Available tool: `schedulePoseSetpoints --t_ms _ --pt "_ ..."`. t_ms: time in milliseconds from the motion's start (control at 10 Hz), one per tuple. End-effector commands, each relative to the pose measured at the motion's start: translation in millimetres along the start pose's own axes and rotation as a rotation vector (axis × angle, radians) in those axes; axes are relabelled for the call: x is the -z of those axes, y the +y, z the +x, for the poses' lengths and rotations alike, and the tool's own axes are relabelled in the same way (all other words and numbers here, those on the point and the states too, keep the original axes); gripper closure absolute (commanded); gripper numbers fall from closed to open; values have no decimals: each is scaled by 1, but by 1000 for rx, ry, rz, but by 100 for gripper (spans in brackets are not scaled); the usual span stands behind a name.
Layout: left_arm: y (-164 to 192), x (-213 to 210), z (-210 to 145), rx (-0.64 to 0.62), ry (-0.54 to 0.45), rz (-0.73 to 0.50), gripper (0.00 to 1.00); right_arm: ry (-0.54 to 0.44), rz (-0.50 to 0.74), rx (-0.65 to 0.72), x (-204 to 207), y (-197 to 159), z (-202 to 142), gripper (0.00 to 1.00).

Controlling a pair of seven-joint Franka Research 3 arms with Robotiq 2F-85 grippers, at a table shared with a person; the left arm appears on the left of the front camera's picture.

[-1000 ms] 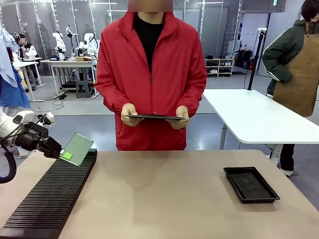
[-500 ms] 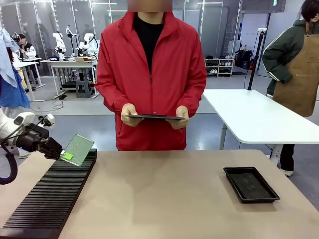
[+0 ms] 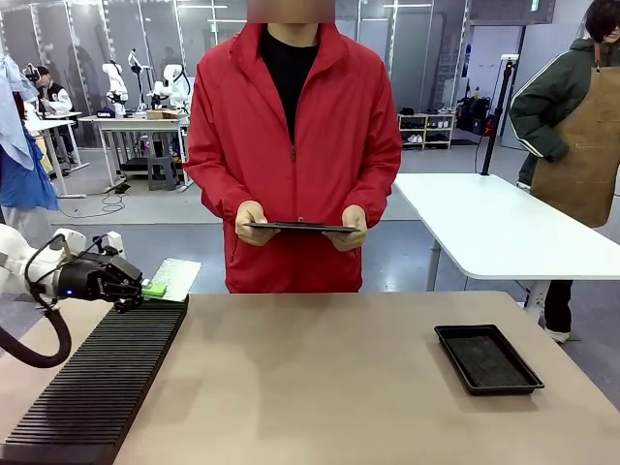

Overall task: Inspect the PCB.
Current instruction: Pick up the Blank PCB and present it to the human.

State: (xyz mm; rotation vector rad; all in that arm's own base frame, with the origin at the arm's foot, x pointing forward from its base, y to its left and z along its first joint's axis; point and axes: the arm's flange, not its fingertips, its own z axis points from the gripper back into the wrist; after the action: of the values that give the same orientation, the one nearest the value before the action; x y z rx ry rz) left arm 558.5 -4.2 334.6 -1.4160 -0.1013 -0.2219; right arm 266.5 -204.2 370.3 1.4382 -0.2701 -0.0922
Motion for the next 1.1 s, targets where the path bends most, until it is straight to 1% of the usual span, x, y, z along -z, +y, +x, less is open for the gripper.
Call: schedulePoseSetpoints --t_ms 0,100,200,300,400,600,700,900,1000 --pt "-3 21 1 -97 -56 -60 97 3 4 -4 0 1 -3 0" --pt "-1 32 -1 -127 -50 -76 97 3 4 -4 0 1 -3 0" --pt "-1 40 -2 -152 -71 -95 97 3 4 -4 0 1 -3 0" --pt "0 47 -2 -191 -29 -158 97 3 4 -4 0 1 -3 0" --pt "2 48 1 -195 -54 -124 97 3 4 -4 0 1 -3 0" --pt "6 51 3 -252 -54 -177 97 3 4 -4 0 1 -3 0" --pt "5 52 4 -261 -71 -160 97 3 4 -4 0 1 -3 0" --pt "2 54 6 -241 -74 -175 97 3 4 -4 0 1 -3 0" --pt "8 51 0 -238 -52 -140 97 3 4 -4 0 1 -3 0"
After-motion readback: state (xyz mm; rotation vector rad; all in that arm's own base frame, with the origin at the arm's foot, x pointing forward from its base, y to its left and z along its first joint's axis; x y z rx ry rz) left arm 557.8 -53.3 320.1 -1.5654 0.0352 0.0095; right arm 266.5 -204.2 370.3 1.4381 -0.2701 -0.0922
